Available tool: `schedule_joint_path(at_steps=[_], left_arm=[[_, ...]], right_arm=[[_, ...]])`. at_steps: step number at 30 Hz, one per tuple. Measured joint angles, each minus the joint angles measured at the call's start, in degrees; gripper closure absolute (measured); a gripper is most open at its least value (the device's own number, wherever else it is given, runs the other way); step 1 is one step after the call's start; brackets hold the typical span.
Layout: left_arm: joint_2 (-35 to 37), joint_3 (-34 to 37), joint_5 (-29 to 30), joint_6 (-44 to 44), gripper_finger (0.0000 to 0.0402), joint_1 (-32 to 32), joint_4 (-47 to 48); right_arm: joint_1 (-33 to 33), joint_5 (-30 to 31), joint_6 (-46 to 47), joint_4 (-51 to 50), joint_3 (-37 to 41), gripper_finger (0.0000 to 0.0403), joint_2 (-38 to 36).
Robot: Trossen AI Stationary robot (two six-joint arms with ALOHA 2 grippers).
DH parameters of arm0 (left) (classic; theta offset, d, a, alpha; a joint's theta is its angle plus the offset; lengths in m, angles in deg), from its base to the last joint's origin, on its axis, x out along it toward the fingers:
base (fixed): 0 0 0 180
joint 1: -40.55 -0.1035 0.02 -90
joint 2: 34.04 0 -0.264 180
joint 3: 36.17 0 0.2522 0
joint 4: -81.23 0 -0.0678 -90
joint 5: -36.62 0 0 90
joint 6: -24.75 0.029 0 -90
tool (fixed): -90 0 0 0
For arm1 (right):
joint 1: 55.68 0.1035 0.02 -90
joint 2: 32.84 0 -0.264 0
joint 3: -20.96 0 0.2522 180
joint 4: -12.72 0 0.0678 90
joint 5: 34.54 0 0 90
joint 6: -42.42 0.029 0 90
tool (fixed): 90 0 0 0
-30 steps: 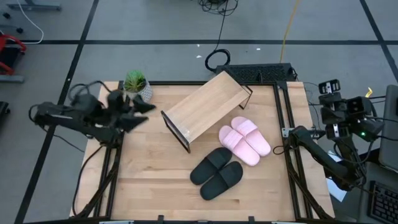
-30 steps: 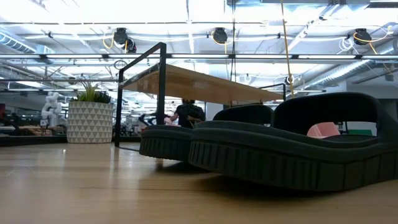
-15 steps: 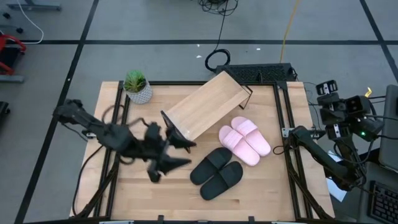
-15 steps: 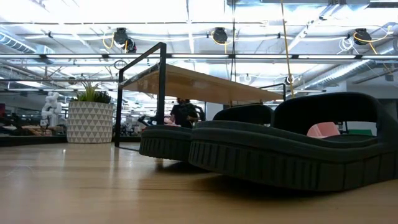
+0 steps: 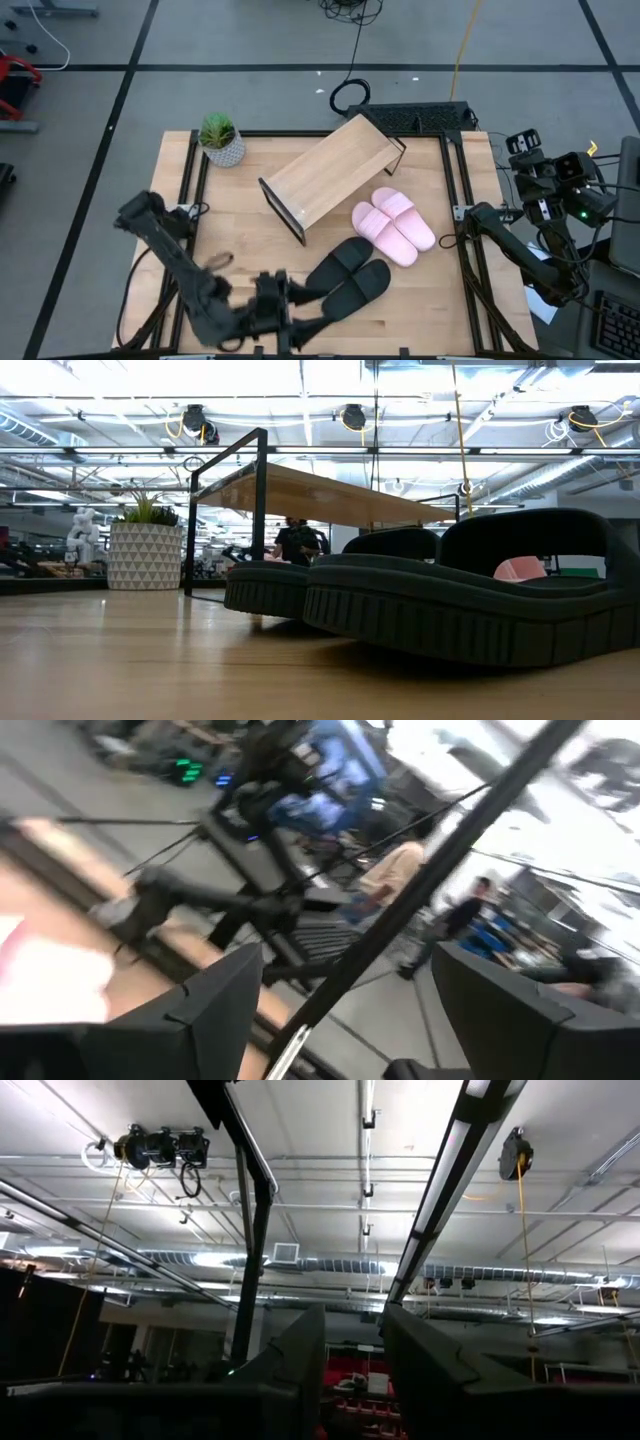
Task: Pick and place slides into the shelf
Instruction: Put the left black slide on the shelf
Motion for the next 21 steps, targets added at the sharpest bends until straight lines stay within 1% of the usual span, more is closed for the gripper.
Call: schedule_joint_path(at_steps=[4,8,11,14,17,21], left_arm=[[-4.6,-0.81,7.34,-6.07,0.011,2.6,-0.43],[-9.33,-0.91,9.19,-12.72,0.011,3.5,-0.43],[-12.44,-0.87,8.96,-17.31,0.011,2.95,-0.24],[-14.71,-0.87,7.92,-21.04,0.011,2.36,-0.05],[-15.95,-0.87,5.91,-22.16,0.011,1.48,1.37],[-16.11,-0.87,2.93,-22.09,0.011,-0.45,8.77]], right_arm=[[0.0,0.02,0.07,0.0,0.0,0.0309,0.0],[0.0,0.0,0.07,0.0,0.0,0.0309,0.0],[0.0,0.0,0.72,0.0,0.0,0.0309,0.0],[0.0,-0.68,4.0,0.0,0.0,0.0309,0.0],[0.0,-4.49,4.24,0.06,0.0,0.0309,0.0],[0.0,-8.4,4.37,0.16,0.0,0.0309,0.0]])
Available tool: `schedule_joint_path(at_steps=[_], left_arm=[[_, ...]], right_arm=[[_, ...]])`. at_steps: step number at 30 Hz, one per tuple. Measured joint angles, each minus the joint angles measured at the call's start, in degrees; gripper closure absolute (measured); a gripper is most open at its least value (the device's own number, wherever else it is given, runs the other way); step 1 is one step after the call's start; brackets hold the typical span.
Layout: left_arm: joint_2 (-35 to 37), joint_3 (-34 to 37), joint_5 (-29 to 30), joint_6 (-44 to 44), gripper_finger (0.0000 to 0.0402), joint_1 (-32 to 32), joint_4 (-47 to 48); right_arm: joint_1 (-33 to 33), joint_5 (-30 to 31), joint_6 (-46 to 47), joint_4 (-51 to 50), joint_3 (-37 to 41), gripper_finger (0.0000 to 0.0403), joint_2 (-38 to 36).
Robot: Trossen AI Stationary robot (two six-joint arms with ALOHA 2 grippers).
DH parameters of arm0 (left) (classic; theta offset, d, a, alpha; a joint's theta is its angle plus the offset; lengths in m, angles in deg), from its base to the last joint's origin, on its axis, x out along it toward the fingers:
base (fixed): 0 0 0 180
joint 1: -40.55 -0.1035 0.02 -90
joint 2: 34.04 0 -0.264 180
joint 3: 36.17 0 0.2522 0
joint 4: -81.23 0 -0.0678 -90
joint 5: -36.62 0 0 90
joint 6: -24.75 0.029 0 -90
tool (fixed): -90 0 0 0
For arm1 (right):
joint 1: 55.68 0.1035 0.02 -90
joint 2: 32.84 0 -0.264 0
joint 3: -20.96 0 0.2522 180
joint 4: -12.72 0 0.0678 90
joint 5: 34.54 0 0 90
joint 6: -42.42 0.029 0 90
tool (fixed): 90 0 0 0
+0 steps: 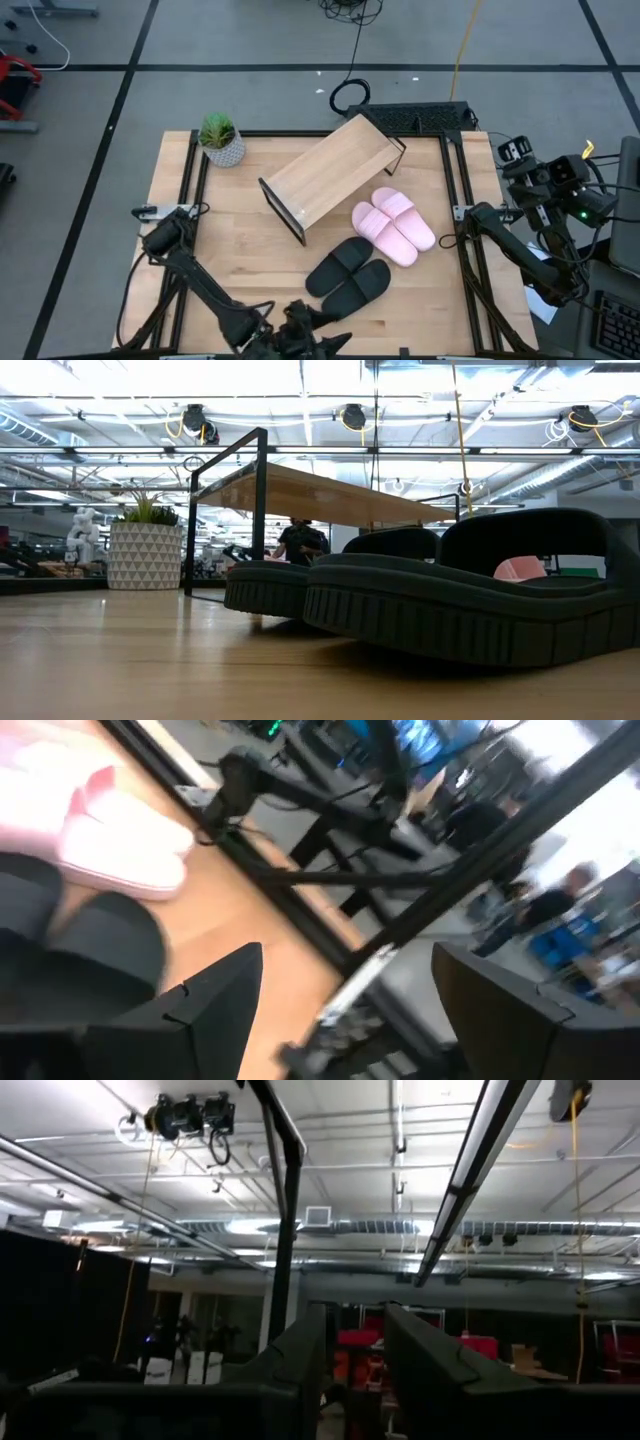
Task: Pick and place slides into the shelf
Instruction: Put the left black slide on the shelf
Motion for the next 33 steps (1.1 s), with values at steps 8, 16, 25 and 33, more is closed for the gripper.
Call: schedule_joint_path(at_steps=[8,16,25,33], left_arm=[[-0.07,0.02,-17.42,5.23,0.011,-6.05,16.52],[-0.11,0.02,-25.13,17.73,0.011,-10.76,18.21],[-0.13,0.04,-26.76,36.78,0.011,-11.74,28.71],[-0.15,0.09,-25.61,49.16,0.011,-13.21,31.25]], right_arm=[[0.0,-0.56,0.0,-0.17,0.0,0.0309,0.0],[0.0,-0.6,-0.15,-1.31,0.0,0.0309,0.0],[0.02,-2.18,-2.38,-6.33,0.0,0.0309,0.0],[0.0,-6.44,-5.18,-9.24,0.12,0.0309,-0.02]])
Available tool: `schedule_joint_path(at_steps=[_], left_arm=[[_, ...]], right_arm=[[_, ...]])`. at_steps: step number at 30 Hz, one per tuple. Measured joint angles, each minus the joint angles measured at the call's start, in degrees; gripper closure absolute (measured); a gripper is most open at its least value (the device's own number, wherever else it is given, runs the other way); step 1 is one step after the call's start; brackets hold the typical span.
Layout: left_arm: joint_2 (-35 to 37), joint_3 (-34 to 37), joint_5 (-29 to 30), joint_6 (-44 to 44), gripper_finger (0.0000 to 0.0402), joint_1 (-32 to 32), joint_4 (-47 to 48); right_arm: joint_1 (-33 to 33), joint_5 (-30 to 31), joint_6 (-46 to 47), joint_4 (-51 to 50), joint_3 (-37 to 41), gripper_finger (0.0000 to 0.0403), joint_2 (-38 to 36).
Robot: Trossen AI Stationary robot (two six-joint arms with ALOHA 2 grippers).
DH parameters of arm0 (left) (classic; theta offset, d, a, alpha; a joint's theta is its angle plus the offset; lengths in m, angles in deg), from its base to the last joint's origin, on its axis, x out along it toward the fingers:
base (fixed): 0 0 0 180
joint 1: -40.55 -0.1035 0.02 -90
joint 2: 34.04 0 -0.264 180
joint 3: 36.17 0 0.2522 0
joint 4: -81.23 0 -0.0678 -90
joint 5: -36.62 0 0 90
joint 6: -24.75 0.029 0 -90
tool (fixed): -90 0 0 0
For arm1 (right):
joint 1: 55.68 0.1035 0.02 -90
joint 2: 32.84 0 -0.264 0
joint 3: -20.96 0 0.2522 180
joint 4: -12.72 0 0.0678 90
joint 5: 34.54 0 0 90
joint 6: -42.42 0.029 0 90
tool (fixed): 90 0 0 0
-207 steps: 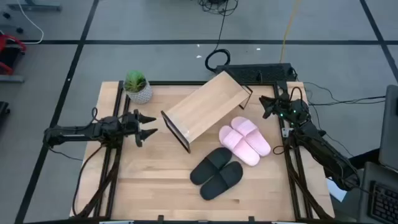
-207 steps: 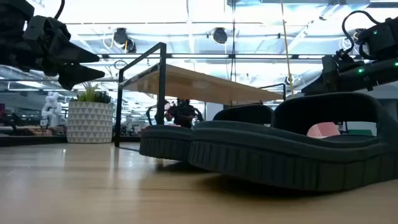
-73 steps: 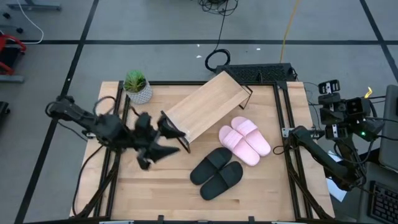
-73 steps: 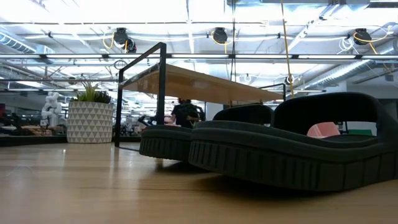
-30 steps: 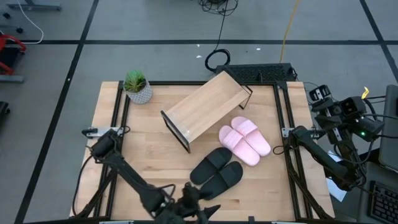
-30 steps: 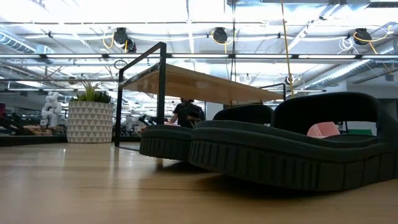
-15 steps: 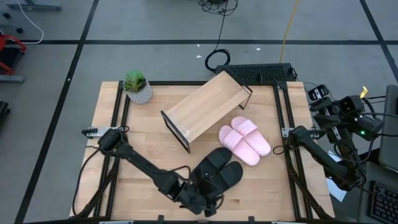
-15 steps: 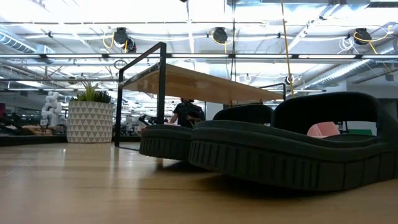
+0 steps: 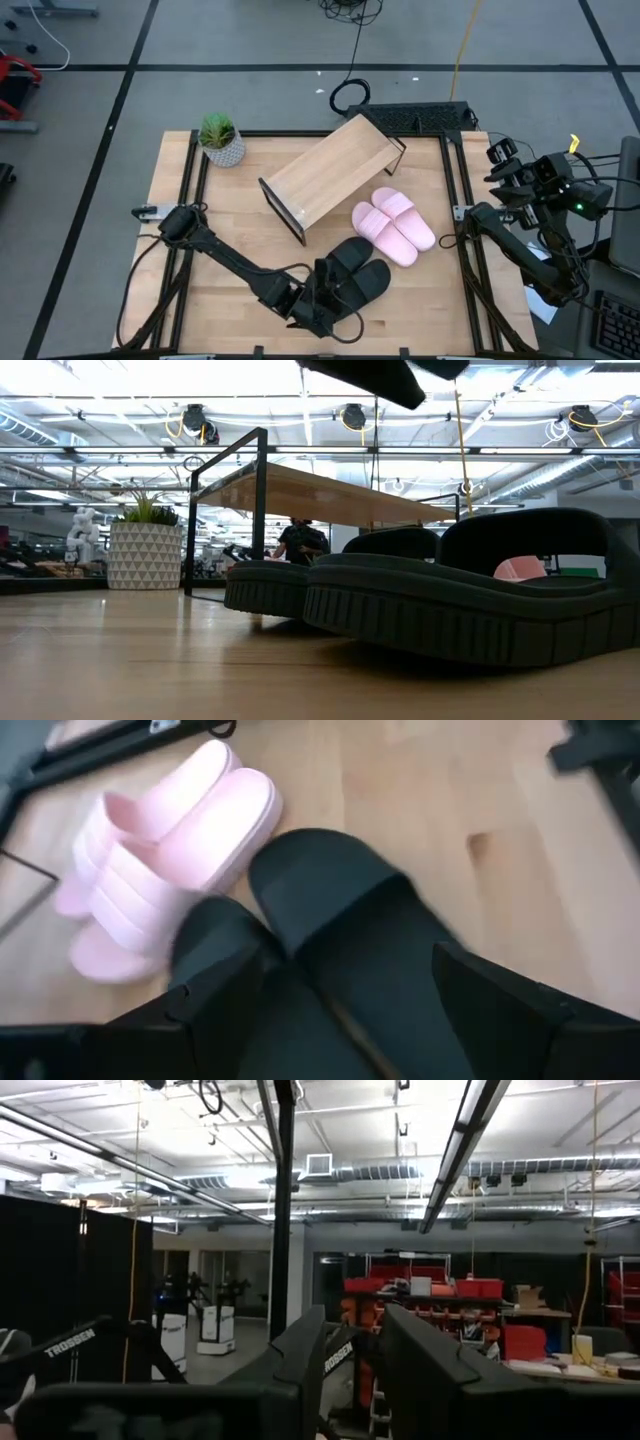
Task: Pick and place slides into the shelf
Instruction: Put the left black slide on the shelf
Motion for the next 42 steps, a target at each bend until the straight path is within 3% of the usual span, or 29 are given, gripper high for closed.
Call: schedule_joint_path(at_steps=[7,18,22,33,42], left_arm=[[0.0,0.0,0.39,13.03,0.011,-3.31,0.25],[-2.15,-0.02,-4.37,16.87,0.011,-6.0,3.33],[-3.07,-0.06,-1.97,20.11,0.011,-5.91,2.71],[-6.4,0.02,0.23,18.6,0.011,-6.59,4.01],[-6.86,-0.04,6.62,18.79,0.011,-7.1,4.43]], right_arm=[[0.0,0.15,-0.96,0.03,1.86,0.0309,0.0],[0.0,0.26,-0.92,0.01,4.05,0.0309,0.0],[0.0,0.3,-1.49,0.03,4.06,0.0309,0.0],[0.01,0.35,-2.58,0.05,4.06,0.0309,0.0],[0.02,0.35,-2.43,0.02,4.06,0.031,0.0]])
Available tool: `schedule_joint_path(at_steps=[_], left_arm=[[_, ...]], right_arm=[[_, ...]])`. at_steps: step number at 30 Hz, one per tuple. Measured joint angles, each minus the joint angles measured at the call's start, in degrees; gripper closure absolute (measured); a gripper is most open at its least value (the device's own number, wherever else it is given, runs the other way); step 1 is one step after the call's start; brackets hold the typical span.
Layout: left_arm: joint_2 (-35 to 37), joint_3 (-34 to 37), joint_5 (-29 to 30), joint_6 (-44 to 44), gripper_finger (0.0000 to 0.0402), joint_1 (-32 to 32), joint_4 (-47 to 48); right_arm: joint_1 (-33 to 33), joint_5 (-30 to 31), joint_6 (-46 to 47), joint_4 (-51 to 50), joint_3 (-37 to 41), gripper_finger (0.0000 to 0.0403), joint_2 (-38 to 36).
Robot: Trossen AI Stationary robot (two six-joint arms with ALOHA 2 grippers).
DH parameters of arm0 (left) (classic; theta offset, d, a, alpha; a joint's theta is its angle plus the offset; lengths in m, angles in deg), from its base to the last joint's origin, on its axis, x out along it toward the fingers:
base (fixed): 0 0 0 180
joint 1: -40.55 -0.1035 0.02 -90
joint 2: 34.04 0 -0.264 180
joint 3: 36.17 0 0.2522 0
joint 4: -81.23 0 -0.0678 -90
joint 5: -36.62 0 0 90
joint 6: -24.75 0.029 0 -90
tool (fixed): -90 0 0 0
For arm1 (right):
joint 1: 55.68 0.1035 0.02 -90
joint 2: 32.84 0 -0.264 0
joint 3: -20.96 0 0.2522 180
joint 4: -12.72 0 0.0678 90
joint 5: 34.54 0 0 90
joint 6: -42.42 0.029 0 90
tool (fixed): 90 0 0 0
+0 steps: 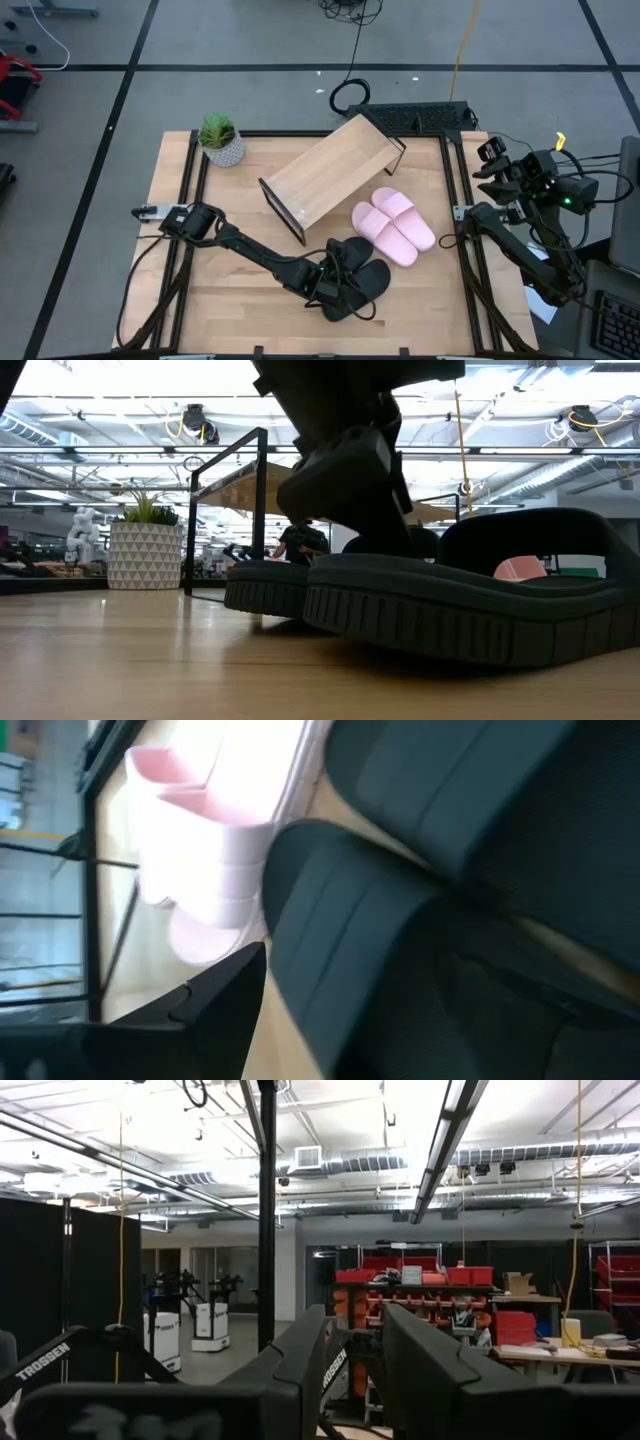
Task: Pick and place slides into the shelf
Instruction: Put the left black slide on the shelf
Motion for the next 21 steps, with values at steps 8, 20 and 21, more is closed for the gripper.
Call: schedule_joint_path(at_steps=[8,20,21], left_arm=[[0.01,0.0,0.03,0.0,0.011,-1.52,0.74],[0.02,0.0,-0.11,-0.19,0.011,-1.97,0.51],[0.02,0.0,-0.57,-0.28,0.011,-1.97,0.47]], right_arm=[[-0.02,-0.01,-0.02,-0.01,0.0,0.031,0.0],[-0.01,-0.02,-0.13,-0.01,0.0,0.031,0.0],[-0.01,-0.02,-0.14,-0.02,0.0,0.031,0.0]])
